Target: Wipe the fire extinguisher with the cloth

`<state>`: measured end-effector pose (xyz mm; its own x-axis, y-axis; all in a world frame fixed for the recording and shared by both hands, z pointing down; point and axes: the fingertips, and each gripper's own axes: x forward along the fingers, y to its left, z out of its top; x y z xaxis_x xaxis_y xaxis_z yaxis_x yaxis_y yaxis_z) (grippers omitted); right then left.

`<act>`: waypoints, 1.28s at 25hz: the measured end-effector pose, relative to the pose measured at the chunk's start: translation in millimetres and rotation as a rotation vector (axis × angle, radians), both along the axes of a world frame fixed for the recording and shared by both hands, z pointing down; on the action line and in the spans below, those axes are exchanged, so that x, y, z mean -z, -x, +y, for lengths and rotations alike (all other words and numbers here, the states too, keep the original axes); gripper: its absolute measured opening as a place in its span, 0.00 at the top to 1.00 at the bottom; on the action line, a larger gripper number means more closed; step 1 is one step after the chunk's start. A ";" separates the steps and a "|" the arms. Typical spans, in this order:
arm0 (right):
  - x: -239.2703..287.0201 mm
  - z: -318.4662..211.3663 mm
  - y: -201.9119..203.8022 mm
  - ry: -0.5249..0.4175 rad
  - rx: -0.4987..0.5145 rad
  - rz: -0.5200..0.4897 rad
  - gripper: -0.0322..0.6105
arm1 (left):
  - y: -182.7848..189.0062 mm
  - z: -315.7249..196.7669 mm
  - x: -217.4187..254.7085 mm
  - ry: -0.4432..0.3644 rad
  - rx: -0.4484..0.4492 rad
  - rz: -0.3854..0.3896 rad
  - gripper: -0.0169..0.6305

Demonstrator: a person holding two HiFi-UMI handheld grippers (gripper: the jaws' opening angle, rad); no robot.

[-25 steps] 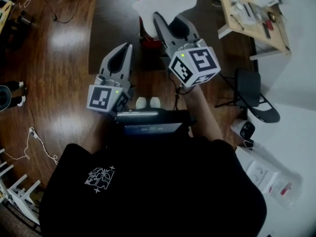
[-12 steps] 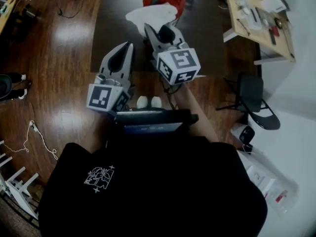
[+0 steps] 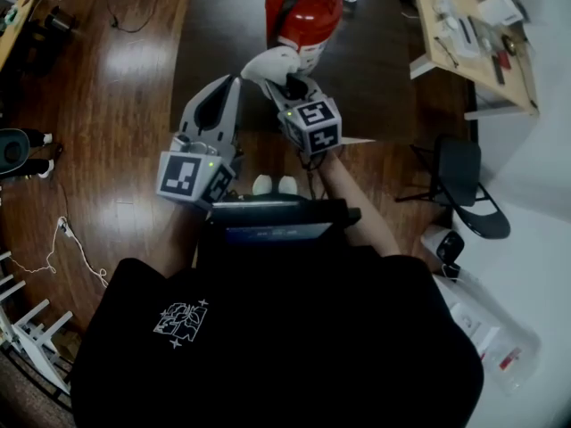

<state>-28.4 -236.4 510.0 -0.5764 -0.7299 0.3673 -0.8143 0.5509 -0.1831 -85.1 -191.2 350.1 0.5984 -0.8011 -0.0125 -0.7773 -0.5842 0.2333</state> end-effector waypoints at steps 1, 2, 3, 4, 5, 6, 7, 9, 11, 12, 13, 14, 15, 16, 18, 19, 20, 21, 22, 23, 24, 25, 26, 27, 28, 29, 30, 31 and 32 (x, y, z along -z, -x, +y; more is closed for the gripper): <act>29.2 7.2 -1.4 -0.054 0.002 -0.036 0.78 | 0.2 -0.3 1.0 -0.003 0.001 0.003 0.97; 62.6 15.2 -6.2 -0.116 0.001 -0.078 0.78 | -0.8 -0.3 2.1 -0.007 0.001 0.006 0.97; 96.5 22.9 -14.0 -0.178 -0.002 -0.118 0.78 | -2.7 -0.1 2.8 -0.009 0.002 0.007 0.97; 128.3 29.2 -23.3 -0.235 -0.006 -0.154 0.78 | -4.5 -0.2 3.0 -0.010 0.002 0.008 0.97; 156.6 32.9 -32.3 -0.282 -0.013 -0.184 0.78 | -5.3 -0.8 2.7 -0.010 0.001 0.008 0.97; 181.4 33.5 -39.7 -0.320 -0.024 -0.209 0.78 | -4.8 -1.8 2.3 -0.009 0.000 0.007 0.97; 202.5 31.0 -45.5 -0.351 -0.037 -0.228 0.78 | -3.7 -3.2 2.4 -0.008 -0.002 0.008 0.97; 231.6 19.9 -57.0 -0.398 -0.065 -0.243 0.78 | -3.0 -5.4 3.9 -0.008 -0.008 0.010 0.97; 241.7 5.7 -69.8 -0.421 -0.095 -0.221 0.78 | -6.1 -6.0 4.6 -0.010 -0.016 0.010 0.97; 240.5 -0.7 -74.6 -0.418 -0.108 -0.213 0.78 | -7.4 -5.8 4.2 -0.009 -0.018 0.009 0.97; 237.0 -6.0 -78.1 -0.408 -0.118 -0.214 0.78 | -8.0 -5.5 3.7 -0.008 -0.017 0.007 0.97; 232.5 -9.8 -80.4 -0.395 -0.125 -0.222 0.78 | -8.0 -5.2 3.6 -0.008 -0.015 0.007 0.97; 227.6 -12.5 -82.0 -0.381 -0.132 -0.230 0.78 | -7.9 -4.8 3.7 -0.009 -0.012 0.005 0.97; 222.2 -14.2 -82.9 -0.367 -0.135 -0.233 0.78 | -7.9 -4.4 3.9 -0.009 -0.010 0.004 0.97; 208.0 -15.2 -81.2 -0.337 -0.131 -0.220 0.78 | -7.9 -3.6 4.0 -0.009 -0.005 0.001 0.97; 198.2 -14.2 -78.2 -0.321 -0.123 -0.205 0.78 | -8.0 -3.1 3.8 -0.010 -0.002 0.000 0.97; 186.6 -12.4 -74.4 -0.305 -0.113 -0.188 0.78 | -8.3 -2.5 3.5 -0.011 0.000 0.000 0.97; 173.6 -9.9 -70.6 -0.291 -0.104 -0.172 0.78 | -8.7 -1.9 3.3 -0.011 0.001 0.000 0.97; 159.3 -7.1 -67.3 -0.274 -0.098 -0.157 0.78 | -9.3 -1.4 3.2 -0.011 0.002 0.000 0.97; 143.2 -4.4 -64.7 -0.248 -0.094 -0.143 0.78 | -9.9 -0.9 3.4 -0.011 0.002 -0.001 0.97; 124.5 -2.3 -63.0 -0.210 -0.095 -0.132 0.78 | -10.3 -0.5 3.7 -0.011 0.002 -0.003 0.97; 102.7 -1.6 -62.8 -0.164 -0.100 -0.127 0.78 | -10.4 -0.4 3.8 -0.011 0.002 -0.005 0.97; 78.0 -2.6 -64.2 -0.112 -0.108 -0.123 0.78 | -10.2 -0.4 3.6 -0.011 0.004 -0.009 0.97; 51.5 -4.9 -66.6 -0.060 -0.118 -0.118 0.78 | -9.7 -0.5 3.2 -0.011 0.006 -0.014 0.97; 25.1 -7.2 -68.9 -0.008 -0.126 -0.112 0.78 | -8.5 -0.3 2.8 -0.011 0.007 -0.019 0.97; 0.8 -8.3 -70.2 0.042 -0.129 -0.103 0.78 | -6.7 0.7 2.2 -0.010 0.007 -0.024 0.97; -20.4 -7.8 -70.5 0.086 -0.128 -0.089 0.78 | -4.3 2.3 1.7 -0.007 0.007 -0.028 0.97; -38.2 -6.3 -70.4 0.124 -0.124 -0.070 0.78 | -1.8 3.9 2.3 -0.005 0.010 -0.028 0.97; -52.0 -4.7 -70.4 0.155 -0.120 -0.050 0.78 | 0.1 5.0 3.8 -0.003 0.016 -0.024 0.97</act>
